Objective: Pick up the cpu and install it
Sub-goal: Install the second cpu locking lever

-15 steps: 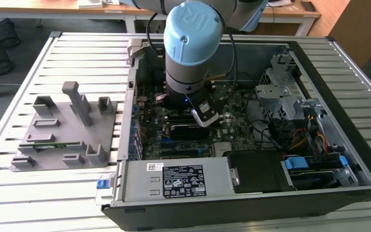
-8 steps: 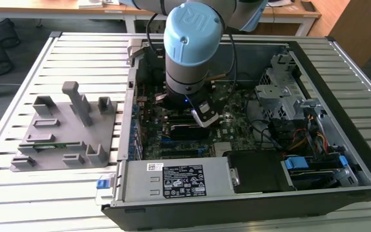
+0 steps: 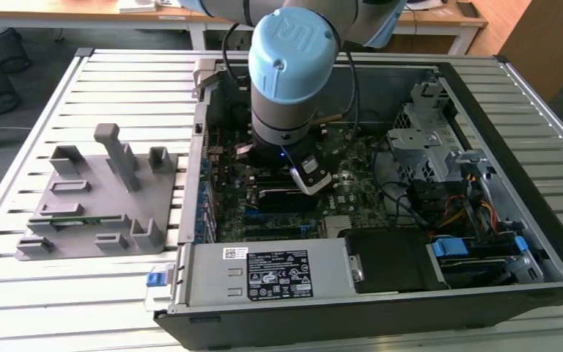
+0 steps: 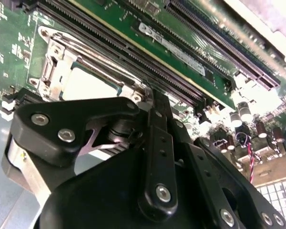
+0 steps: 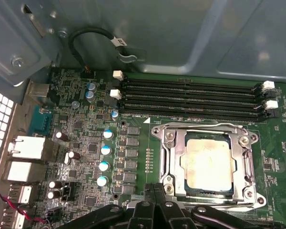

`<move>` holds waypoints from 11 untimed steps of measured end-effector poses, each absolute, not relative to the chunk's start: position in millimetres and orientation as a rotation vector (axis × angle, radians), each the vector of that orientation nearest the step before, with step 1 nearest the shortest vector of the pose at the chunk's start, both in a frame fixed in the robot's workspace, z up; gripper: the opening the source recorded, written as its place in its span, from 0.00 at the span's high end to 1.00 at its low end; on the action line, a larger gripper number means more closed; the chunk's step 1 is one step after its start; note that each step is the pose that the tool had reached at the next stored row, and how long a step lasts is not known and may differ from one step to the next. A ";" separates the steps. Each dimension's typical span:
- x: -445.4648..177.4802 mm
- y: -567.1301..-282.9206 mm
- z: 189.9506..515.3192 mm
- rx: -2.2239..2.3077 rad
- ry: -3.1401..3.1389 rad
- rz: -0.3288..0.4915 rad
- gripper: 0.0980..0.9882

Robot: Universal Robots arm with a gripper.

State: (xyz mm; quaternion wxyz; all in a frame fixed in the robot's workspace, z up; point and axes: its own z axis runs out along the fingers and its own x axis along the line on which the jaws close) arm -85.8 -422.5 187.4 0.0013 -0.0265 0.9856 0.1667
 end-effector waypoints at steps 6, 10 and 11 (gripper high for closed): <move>-85.8 -422.5 194.1 -0.083 3.094 0.524 0.99; -85.9 -422.5 197.6 -0.083 3.094 0.524 0.99; -85.8 -422.4 197.9 -0.083 3.094 0.524 0.99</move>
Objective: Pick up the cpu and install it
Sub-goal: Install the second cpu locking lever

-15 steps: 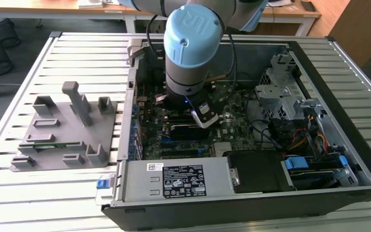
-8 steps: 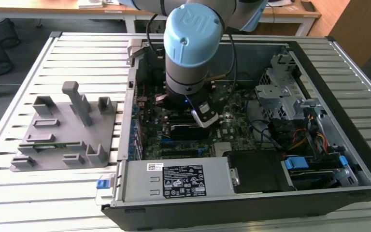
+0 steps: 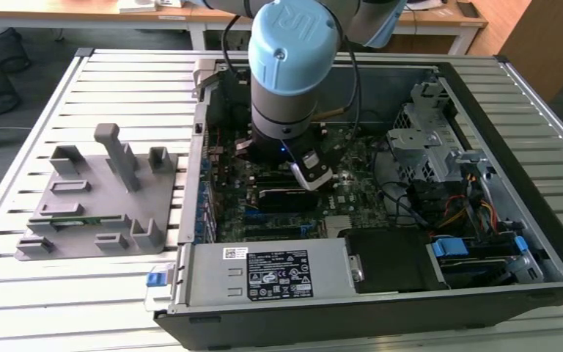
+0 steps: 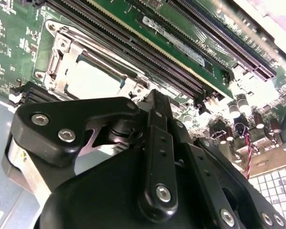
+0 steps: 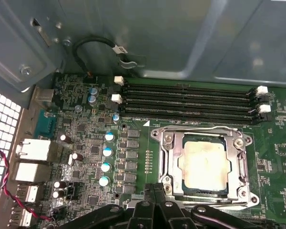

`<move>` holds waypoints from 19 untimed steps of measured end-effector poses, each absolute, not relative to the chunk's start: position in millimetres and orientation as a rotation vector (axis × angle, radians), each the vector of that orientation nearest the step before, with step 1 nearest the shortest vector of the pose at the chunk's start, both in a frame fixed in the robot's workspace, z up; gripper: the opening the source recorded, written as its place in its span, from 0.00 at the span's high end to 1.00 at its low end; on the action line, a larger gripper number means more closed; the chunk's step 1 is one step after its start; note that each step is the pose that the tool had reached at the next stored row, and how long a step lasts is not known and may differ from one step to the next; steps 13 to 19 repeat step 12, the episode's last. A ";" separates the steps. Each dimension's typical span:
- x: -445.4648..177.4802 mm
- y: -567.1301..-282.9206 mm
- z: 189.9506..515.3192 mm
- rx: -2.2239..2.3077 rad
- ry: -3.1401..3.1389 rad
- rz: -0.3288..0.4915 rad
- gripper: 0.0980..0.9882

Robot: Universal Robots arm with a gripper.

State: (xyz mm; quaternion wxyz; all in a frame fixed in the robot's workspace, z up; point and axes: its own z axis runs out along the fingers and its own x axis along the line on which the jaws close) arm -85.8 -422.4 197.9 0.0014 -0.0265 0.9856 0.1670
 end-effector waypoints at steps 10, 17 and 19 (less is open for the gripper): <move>-85.9 -422.5 207.4 -0.083 3.094 0.524 0.99; -85.9 -422.5 210.5 -0.083 3.094 0.524 0.99; -85.9 -422.5 210.5 -0.083 3.094 0.524 0.99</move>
